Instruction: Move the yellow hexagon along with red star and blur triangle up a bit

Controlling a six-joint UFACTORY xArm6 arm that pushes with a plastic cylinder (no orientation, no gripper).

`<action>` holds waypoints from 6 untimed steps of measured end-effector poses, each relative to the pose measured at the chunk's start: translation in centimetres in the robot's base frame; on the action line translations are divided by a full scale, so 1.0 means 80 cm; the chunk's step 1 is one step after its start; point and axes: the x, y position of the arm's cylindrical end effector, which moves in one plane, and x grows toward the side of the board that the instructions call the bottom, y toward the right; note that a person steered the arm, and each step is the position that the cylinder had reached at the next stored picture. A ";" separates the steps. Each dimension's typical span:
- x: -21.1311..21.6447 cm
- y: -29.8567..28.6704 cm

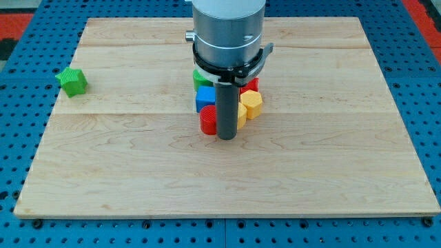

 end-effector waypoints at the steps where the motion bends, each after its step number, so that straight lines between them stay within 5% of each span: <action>1: 0.001 -0.008; 3: 0.037 0.027; 5: -0.069 0.065; 6: -0.070 0.057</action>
